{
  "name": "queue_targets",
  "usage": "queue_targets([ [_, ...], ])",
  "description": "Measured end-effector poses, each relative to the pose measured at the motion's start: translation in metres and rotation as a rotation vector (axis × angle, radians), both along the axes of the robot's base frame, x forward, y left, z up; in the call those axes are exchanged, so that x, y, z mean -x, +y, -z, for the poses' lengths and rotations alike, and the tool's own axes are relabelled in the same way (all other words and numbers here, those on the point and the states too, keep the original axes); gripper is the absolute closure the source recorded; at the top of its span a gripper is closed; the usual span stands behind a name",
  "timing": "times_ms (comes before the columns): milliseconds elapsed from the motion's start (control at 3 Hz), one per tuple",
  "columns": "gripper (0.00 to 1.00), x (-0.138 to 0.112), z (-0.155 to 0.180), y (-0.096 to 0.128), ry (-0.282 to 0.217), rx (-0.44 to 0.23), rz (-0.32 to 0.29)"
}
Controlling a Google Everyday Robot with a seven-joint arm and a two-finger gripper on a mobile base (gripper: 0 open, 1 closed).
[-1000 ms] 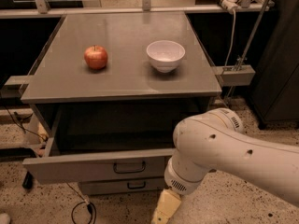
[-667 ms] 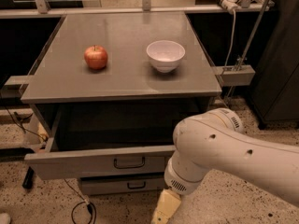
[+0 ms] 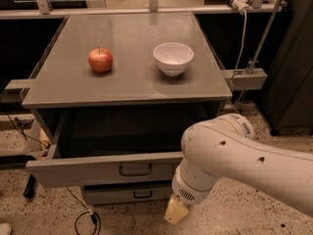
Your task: Close top drawer
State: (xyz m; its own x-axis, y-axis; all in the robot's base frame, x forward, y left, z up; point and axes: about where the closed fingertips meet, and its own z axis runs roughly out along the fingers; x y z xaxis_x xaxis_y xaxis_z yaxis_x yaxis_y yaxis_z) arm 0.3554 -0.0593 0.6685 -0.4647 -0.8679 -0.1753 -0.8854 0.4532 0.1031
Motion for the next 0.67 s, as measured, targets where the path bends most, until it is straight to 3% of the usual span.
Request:
queue_targets([
  [667, 0.89, -0.0001, 0.0, 0.0, 0.0, 0.0, 0.0],
])
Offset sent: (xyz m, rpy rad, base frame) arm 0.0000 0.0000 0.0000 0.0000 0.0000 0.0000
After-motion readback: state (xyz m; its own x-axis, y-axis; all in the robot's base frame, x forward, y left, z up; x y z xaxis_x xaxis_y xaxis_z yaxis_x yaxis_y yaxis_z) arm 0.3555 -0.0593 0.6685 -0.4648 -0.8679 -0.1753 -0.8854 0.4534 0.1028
